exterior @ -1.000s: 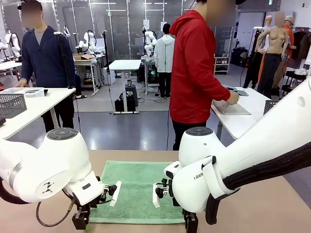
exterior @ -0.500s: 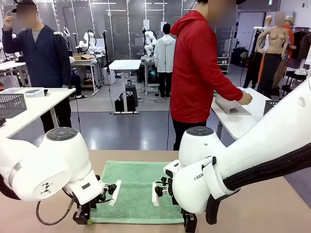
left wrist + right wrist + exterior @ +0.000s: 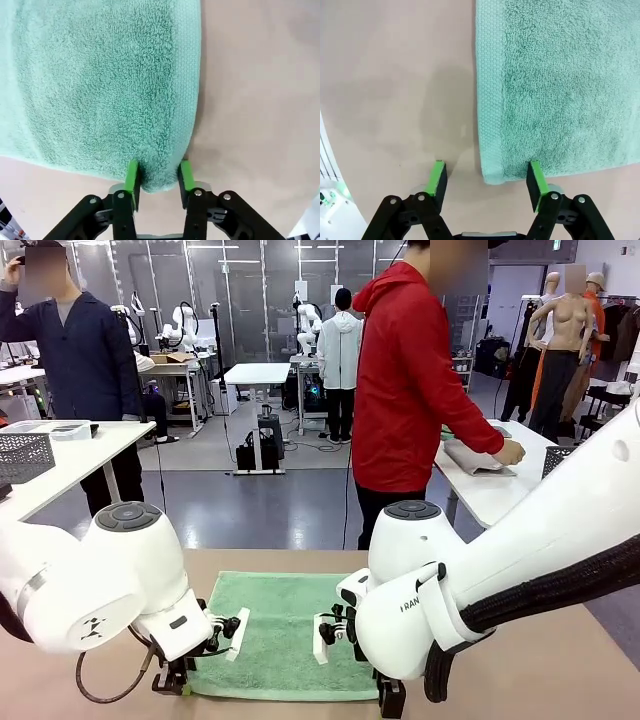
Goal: Fold the towels and place them in the basket.
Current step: When a person lays out a Towel with hook on the table, fold it in half twice.
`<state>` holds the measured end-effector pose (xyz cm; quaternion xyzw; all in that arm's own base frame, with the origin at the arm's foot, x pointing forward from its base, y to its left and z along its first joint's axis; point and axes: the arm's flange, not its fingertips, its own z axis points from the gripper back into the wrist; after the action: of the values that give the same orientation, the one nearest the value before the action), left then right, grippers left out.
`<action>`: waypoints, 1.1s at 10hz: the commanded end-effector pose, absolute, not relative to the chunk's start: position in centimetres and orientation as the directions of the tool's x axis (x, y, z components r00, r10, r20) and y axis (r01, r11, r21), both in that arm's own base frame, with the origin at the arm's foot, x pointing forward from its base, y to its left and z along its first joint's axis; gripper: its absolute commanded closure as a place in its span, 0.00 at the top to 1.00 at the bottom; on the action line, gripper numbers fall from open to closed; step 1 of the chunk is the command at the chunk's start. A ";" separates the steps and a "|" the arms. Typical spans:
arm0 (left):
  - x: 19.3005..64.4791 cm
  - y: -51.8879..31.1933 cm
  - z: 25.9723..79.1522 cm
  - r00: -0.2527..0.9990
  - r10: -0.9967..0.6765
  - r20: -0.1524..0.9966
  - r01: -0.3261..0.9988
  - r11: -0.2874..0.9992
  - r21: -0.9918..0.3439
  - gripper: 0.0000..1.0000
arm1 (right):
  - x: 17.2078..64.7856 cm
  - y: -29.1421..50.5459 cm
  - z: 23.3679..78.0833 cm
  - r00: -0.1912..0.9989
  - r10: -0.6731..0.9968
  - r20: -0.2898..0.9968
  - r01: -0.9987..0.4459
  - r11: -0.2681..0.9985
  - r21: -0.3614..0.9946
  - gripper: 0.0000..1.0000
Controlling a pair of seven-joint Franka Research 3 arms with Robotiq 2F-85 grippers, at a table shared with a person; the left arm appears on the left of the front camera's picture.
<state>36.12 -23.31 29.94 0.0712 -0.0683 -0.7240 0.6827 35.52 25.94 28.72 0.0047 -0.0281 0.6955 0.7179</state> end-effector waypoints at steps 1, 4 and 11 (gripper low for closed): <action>35.5 -22.9 29.6 -0.035 -0.999 -0.006 0.984 -0.036 0.175 0.42 | 35.7 26.0 28.7 0.026 0.999 0.034 -0.999 0.027 -0.031 0.80; 35.6 -22.8 29.6 -0.045 -0.999 -0.013 0.988 -0.047 0.146 0.23 | 35.9 26.0 28.7 0.023 0.999 0.041 -0.999 0.024 -0.025 0.61; 35.9 -22.8 29.4 -0.055 -0.998 -0.023 0.991 -0.057 0.121 0.00 | 35.7 26.2 29.4 0.021 0.999 0.033 -0.999 0.023 -0.037 0.00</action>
<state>35.85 -23.31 29.82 0.0635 -0.0570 -0.7205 0.6882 36.01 26.20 29.53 0.0031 -0.0350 0.6950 0.7182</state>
